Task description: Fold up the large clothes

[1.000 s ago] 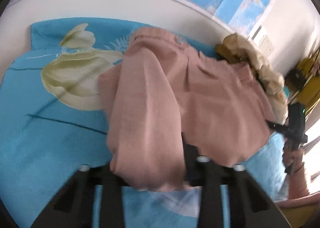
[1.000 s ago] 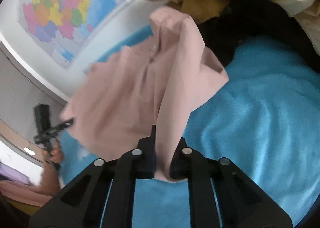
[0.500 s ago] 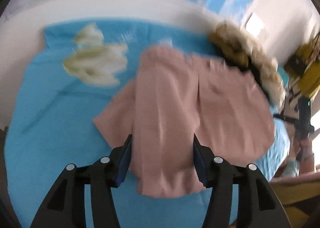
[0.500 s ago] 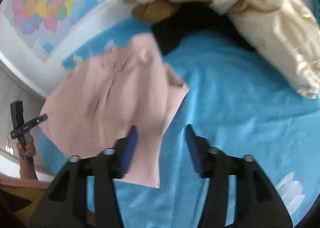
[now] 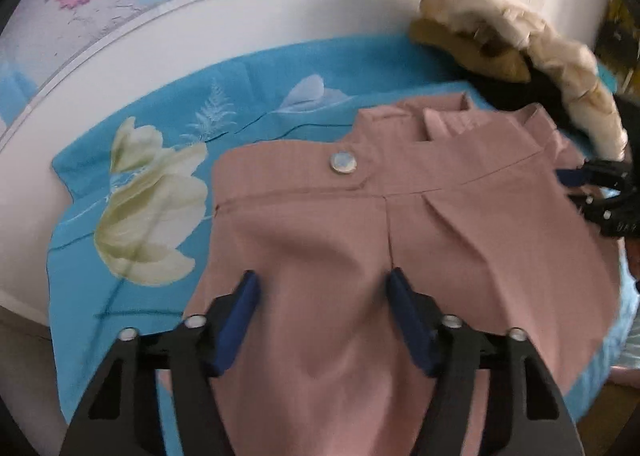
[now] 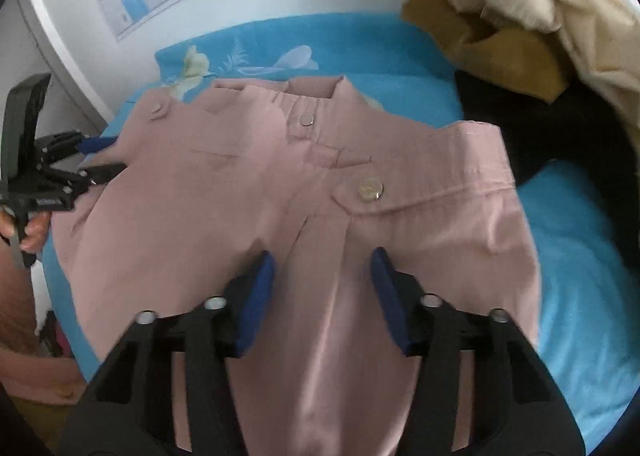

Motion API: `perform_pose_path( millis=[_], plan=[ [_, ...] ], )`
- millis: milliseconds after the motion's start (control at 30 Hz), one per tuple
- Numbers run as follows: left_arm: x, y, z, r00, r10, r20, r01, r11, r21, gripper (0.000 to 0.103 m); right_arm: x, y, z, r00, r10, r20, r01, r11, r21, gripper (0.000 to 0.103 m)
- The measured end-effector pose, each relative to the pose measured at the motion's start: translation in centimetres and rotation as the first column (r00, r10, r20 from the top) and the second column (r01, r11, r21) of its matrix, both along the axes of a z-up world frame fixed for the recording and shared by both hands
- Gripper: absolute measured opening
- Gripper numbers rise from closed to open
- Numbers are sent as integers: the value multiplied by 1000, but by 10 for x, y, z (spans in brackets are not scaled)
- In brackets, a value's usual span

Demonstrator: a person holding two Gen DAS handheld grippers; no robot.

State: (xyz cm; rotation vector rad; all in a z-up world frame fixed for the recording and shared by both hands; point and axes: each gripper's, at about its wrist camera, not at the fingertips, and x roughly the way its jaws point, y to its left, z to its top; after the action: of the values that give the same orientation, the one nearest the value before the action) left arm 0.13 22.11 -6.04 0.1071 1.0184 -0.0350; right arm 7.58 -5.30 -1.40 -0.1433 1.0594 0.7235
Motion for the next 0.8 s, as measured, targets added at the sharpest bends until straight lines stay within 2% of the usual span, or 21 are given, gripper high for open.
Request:
perform_pose_path(
  millis=[67, 100, 133, 233, 300, 367, 467, 567, 633, 700, 733, 800],
  plan=[
    [5, 1, -5, 1000, 12, -7, -11, 1000, 15, 40, 2, -2, 1, 1000, -5, -5, 5, 1000, 29, 4],
    [6, 2, -4, 1000, 18, -7, -18, 1000, 22, 35, 5, -5, 3, 1000, -11, -18, 13, 998, 60, 3],
    [8, 3, -3, 1000, 28, -1, -28, 999, 25, 30, 5, -8, 11, 1000, -24, 15, 23, 998, 67, 3],
    [12, 12, 0, 997, 73, 11, -73, 997, -14, 28, -1, -24, 42, 988, -102, 120, 86, 988, 130, 2],
    [13, 25, -3, 994, 108, 29, -107, 992, -61, 36, 4, -33, 62, 968, -166, 185, 130, 973, 192, 2],
    [13, 34, -7, 989, 137, 58, -131, 986, -103, 45, 10, -33, 67, 960, -191, 203, 147, 966, 214, 2],
    [14, 41, -10, 982, 178, 61, -170, 977, -128, 50, 28, -20, 45, 963, -202, 180, 178, 973, 145, 2],
    [15, 52, -4, 977, 204, 62, -190, 965, -180, 55, 50, -9, 0, 979, -193, 65, 189, 980, 70, 4],
    [13, 52, 4, 977, 203, 62, -188, 964, -188, 61, 53, -8, -12, 980, -194, 35, 192, 980, 56, 4],
    [9, 47, 14, 983, 155, 96, -137, 974, -178, 73, 52, -8, -8, 979, -200, 48, 197, 978, 62, 3],
    [6, 43, 19, 985, 131, 115, -112, 980, -164, 85, 50, -9, -2, 977, -203, 64, 199, 978, 70, 3],
    [6, 34, 25, 986, 100, 136, -84, 989, -118, 86, 48, -11, 7, 972, -218, 88, 211, 974, 86, 3]
  ],
)
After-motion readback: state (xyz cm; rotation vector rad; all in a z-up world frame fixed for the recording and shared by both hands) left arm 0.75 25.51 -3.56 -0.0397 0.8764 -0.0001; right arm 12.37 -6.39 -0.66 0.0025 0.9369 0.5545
